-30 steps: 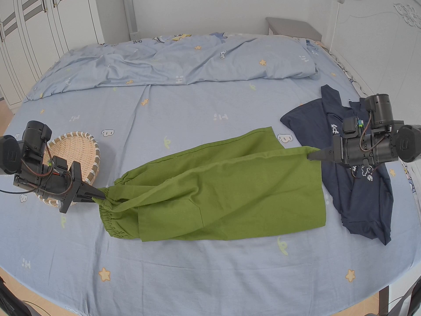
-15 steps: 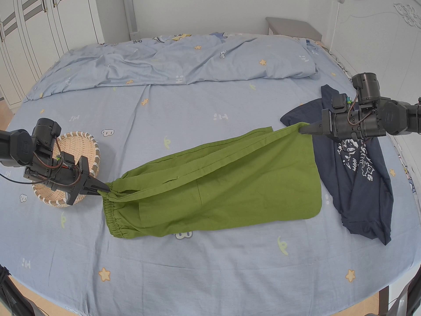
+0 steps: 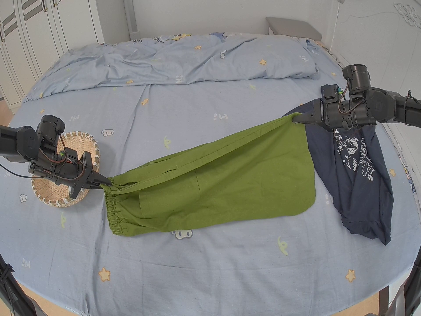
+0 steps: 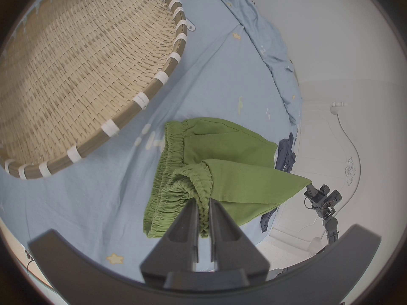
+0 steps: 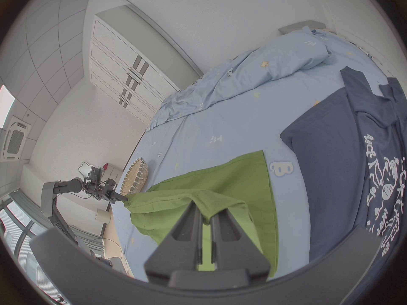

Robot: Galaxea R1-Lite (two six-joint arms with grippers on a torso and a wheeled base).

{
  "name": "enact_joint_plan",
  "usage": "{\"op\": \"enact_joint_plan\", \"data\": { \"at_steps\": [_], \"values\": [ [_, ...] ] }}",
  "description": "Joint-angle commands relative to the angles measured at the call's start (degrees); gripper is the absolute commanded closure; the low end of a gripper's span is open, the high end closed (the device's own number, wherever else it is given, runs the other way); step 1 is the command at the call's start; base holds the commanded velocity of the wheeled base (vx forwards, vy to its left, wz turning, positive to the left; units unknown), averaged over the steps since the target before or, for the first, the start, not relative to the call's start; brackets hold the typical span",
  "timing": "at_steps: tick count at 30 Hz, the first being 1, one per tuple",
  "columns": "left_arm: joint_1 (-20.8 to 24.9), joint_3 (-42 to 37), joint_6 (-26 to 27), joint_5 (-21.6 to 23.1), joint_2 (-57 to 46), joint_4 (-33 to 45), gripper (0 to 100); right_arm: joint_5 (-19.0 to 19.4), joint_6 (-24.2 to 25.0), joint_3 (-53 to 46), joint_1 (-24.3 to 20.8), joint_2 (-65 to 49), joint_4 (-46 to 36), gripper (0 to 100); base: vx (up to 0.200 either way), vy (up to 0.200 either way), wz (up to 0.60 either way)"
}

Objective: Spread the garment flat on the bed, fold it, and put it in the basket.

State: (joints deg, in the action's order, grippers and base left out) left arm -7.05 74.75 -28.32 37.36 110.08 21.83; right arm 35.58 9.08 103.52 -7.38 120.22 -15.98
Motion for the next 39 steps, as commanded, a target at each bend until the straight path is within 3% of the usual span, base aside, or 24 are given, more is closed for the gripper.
{"op": "enact_joint_plan", "data": {
  "at_steps": [1,13,39],
  "values": [
    [-0.2,1.4,-0.1,-0.1,1.1,0.1,100,-0.1,-0.1,3.9,0.0,3.1,-0.7,100,0.000,0.000,0.00],
    [-0.7,4.3,-0.1,-0.2,1.5,0.4,100,-0.1,-0.1,10.8,0.0,5.9,-4.0,100,0.000,0.000,0.00],
    [-0.4,6.5,-0.2,0.1,4.5,1.4,100,-1.8,0.0,11.1,0.0,11.4,-4.9,100,0.000,0.000,0.00]
  ]
}}
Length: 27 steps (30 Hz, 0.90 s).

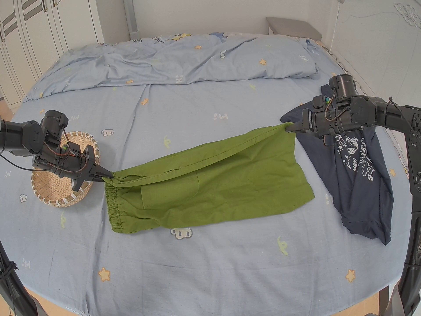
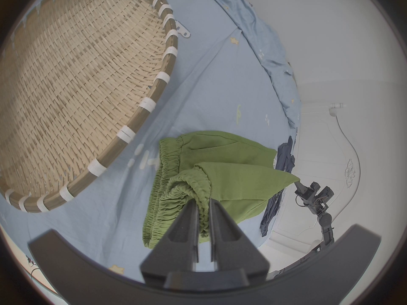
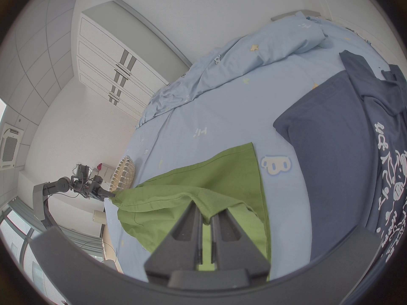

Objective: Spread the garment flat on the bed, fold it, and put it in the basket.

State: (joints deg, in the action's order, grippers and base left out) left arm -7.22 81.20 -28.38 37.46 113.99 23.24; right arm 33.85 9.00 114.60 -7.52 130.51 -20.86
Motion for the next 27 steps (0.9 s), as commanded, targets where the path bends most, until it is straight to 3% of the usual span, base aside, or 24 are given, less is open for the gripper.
{"op": "enact_joint_plan", "data": {
  "at_steps": [1,15,16,18,19,27],
  "values": [
    [-0.3,0.0,-0.1,0.0,0.6,0.0,100,-0.1,0.1,0.0,0.1,1.1,-0.1,100,0.000,0.000,0.00],
    [0.7,1.0,0.1,-0.1,2.8,-0.7,100,0.1,0.6,0.0,-0.5,3.0,0.4,100,0.000,0.000,0.00],
    [0.7,1.1,0.1,-0.2,2.8,-0.7,100,0.1,0.6,0.0,-0.5,3.2,0.3,0,0.000,0.000,0.00],
    [0.5,1.2,0.0,-0.2,2.9,-0.8,100,0.1,0.6,0.0,-0.5,3.3,0.4,0,0.000,0.000,0.00],
    [0.4,1.6,0.0,-0.2,3.0,-0.7,0,0.1,0.7,0.0,-0.4,3.4,0.4,0,0.000,0.000,0.00],
    [0.3,3.9,-0.5,0.2,3.8,-0.9,0,0.1,1.4,0.0,0.2,3.9,0.3,0,0.000,0.000,0.00]
  ]
}}
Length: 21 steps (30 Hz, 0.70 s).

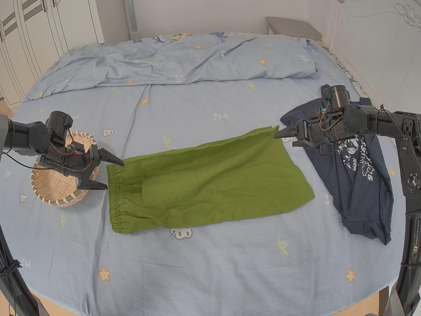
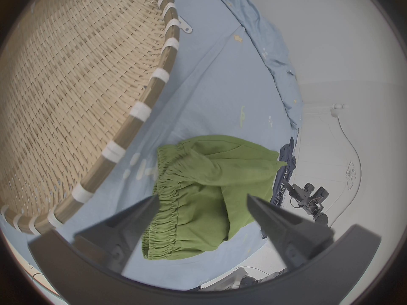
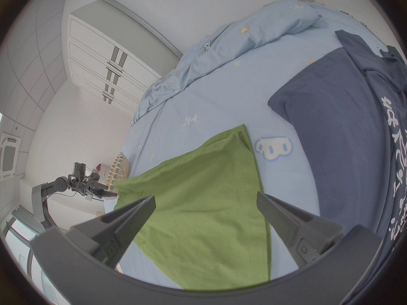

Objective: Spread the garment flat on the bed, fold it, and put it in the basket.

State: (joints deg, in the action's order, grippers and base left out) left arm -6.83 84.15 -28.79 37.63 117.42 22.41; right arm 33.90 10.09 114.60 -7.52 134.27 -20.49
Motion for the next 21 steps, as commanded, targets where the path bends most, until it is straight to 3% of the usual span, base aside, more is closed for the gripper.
{"op": "enact_joint_plan", "data": {
  "at_steps": [1,8,16,21],
  "values": [
    [-0.2,1.4,-0.5,0.2,0.4,-0.3,0,0.1,0.7,0.0,0.3,0.0,-0.1,0,0.000,0.000,0.00],
    [0.0,1.6,-5.4,0.1,0.3,-5.2,0,0.4,1.1,0.0,1.2,-1.9,-1.1,0,0.000,0.000,0.00],
    [0.4,0.2,-12.4,-1.9,1.5,-17.7,0,0.5,1.5,0.0,2.3,-9.0,-0.7,0,0.000,0.000,0.00],
    [0.5,-1.1,-13.2,-2.7,1.1,-19.2,0,1.3,2.2,-8.5,3.7,-14.8,-0.2,0,0.000,0.000,0.00]
  ]
}}
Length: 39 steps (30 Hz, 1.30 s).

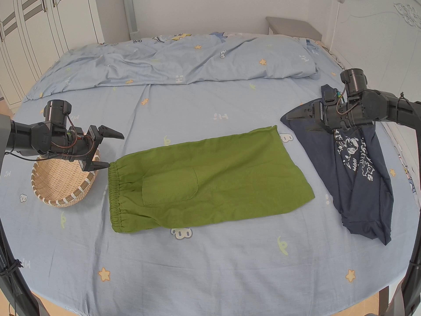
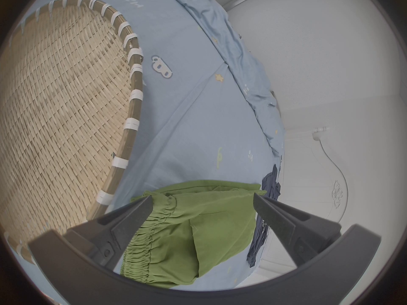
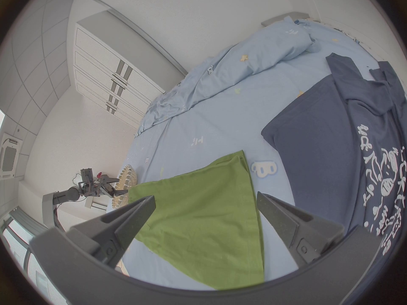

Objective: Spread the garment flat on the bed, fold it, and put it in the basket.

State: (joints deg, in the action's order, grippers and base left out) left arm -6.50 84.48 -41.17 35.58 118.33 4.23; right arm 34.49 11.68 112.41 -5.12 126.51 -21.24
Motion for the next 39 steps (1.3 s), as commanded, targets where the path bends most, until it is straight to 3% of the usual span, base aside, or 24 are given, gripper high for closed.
{"op": "enact_joint_plan", "data": {
  "at_steps": [1,4,8,12,13,16,22,33,39],
  "values": [
    [0.2,-2.0,-0.8,-0.7,-0.8,-1.2,0,1.5,1.2,-8.6,2.2,-8.1,1.2,0,0.000,0.000,0.00],
    [0.3,-4.4,-0.8,-0.2,-5.1,-1.4,0,4.4,3.0,-14.3,3.7,-9.9,4.5,0,0.000,0.000,0.00],
    [5.1,-8.5,-0.9,-0.6,-7.8,-5.3,0,8.7,6.3,-27.9,6.5,-14.8,15.2,0,0.000,0.000,0.00],
    [7.5,-14.0,-4.2,-0.8,-8.5,-13.0,0,11.0,7.9,-34.7,7.8,-17.4,21.2,0,0.000,0.000,0.00],
    [9.2,-16.2,-6.0,-1.2,-7.9,-18.7,0,12.5,8.8,-35.9,8.2,-17.4,23.5,0,0.000,0.000,0.00],
    [11.0,-19.7,-7.7,-1.2,-7.1,-27.0,0,13.0,9.8,-36.2,8.6,-17.4,24.6,0,0.000,0.000,0.00],
    [10.8,-19.7,-10.2,-2.4,0.2,-34.4,0,13.0,9.8,-36.4,9.1,-17.4,24.6,0,0.000,0.000,0.00],
    [10.0,-15.0,-11.0,-6.4,6.4,-35.4,0,13.0,9.9,-36.1,9.1,-16.9,24.7,0,0.000,0.000,0.00],
    [9.5,-13.6,-15.7,-9.3,7.2,-37.9,0,12.9,9.9,-36.3,8.6,-16.8,24.8,0,0.000,0.000,0.00]
  ]
}}
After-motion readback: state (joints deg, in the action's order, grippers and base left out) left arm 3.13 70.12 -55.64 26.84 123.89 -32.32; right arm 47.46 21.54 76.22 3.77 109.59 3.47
